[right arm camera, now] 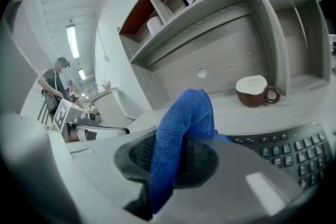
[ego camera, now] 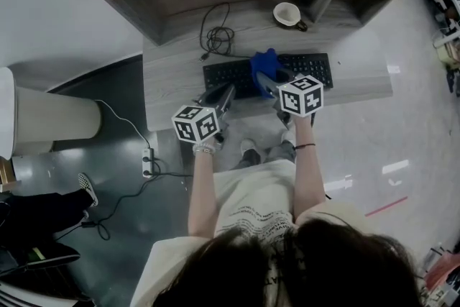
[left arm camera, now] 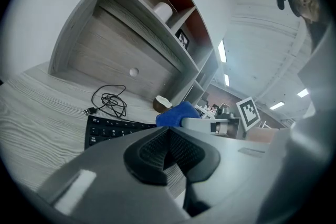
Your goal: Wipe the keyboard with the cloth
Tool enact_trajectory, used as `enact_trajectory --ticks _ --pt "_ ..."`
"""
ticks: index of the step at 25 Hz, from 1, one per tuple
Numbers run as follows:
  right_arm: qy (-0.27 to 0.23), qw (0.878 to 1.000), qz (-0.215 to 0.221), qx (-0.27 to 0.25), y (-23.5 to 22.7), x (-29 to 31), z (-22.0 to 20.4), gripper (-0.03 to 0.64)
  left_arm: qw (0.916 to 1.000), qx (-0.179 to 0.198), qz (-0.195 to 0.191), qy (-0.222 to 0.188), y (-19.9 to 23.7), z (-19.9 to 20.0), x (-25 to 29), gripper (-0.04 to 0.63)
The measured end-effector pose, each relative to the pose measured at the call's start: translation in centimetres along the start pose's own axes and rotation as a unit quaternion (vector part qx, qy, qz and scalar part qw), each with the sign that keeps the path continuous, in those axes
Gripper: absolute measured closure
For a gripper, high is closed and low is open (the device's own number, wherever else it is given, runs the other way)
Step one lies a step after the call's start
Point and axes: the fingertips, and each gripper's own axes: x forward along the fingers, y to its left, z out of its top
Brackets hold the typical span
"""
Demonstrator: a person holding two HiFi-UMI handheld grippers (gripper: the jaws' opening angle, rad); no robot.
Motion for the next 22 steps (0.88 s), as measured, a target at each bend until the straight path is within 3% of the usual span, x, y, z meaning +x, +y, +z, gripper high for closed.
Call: enact_trajectory --ticks 22 --pt "0.046 0.993 0.1 -0.031 4.2 4.3 0.3 0.558 0.9944 -0.028 0.092 -0.044 2.6 1.0 -3.4 0.591"
